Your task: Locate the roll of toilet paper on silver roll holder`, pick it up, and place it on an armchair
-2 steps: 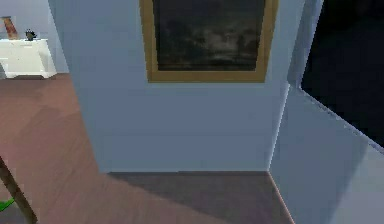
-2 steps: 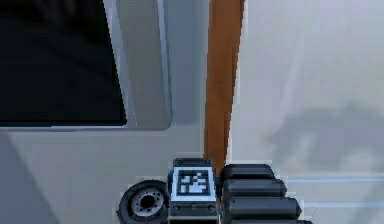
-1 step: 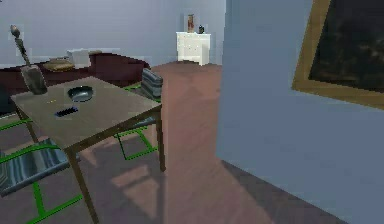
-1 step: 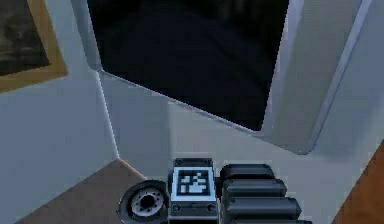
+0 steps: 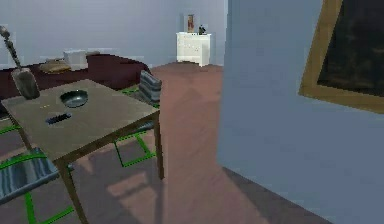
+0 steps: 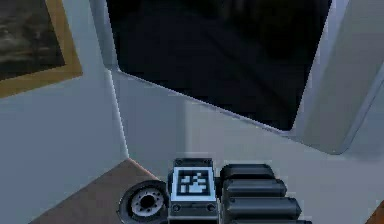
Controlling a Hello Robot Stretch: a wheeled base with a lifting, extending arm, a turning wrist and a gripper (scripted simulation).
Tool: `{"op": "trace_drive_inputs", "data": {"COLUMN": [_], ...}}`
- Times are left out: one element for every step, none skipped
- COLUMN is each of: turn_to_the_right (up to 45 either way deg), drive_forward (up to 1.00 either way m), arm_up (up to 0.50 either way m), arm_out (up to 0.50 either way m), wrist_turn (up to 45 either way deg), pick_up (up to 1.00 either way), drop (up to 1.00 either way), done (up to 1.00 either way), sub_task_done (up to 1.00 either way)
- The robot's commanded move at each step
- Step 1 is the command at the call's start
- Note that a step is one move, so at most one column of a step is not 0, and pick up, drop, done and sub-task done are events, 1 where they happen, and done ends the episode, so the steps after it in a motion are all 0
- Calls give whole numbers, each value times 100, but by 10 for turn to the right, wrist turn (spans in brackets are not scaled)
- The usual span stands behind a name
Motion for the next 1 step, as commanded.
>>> {"op": "trace_drive_inputs", "data": {"turn_to_the_right": [0], "drive_forward": [100], "arm_up": [0], "arm_out": [0], "wrist_turn": [0], "pick_up": [0], "drop": [0], "done": [0], "sub_task_done": [0]}}
